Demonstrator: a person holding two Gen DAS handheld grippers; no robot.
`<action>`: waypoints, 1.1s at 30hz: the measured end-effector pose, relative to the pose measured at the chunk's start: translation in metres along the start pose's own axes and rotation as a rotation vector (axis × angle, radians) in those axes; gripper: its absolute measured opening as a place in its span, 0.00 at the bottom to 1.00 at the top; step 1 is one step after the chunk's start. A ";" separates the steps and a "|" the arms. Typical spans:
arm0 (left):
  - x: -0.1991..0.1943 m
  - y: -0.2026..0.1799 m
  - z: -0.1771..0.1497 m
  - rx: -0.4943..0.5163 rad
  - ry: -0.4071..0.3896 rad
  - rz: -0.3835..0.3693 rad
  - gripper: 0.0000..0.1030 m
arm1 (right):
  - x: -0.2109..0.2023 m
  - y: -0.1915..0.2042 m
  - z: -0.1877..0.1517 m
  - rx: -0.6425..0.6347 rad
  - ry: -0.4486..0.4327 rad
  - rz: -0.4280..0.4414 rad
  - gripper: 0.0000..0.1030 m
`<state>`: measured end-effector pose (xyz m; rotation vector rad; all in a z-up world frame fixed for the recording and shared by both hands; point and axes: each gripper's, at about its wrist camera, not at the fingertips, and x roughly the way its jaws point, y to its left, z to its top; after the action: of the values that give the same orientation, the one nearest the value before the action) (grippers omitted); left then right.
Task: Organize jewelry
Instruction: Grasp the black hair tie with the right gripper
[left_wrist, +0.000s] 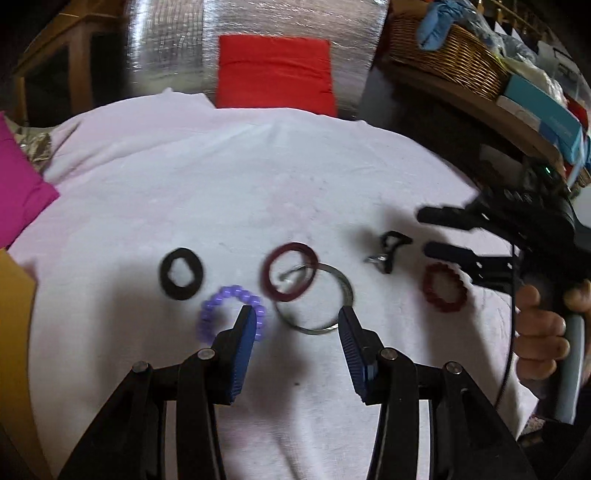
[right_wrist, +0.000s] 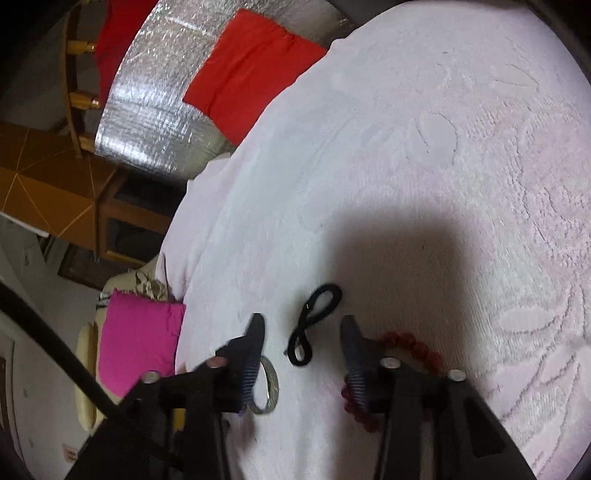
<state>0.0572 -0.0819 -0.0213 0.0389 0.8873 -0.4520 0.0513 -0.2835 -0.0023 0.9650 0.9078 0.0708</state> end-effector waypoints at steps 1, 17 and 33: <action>0.002 -0.001 -0.001 0.002 0.010 -0.001 0.46 | 0.002 0.000 0.001 -0.003 -0.002 0.001 0.46; 0.034 -0.004 0.003 -0.101 0.065 -0.100 0.60 | 0.025 0.012 0.008 -0.140 -0.031 -0.182 0.11; 0.043 -0.008 -0.003 -0.114 0.037 -0.031 0.55 | 0.004 0.003 0.008 -0.138 -0.039 -0.162 0.11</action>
<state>0.0754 -0.1041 -0.0548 -0.0716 0.9494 -0.4298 0.0605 -0.2855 -0.0007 0.7600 0.9303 -0.0230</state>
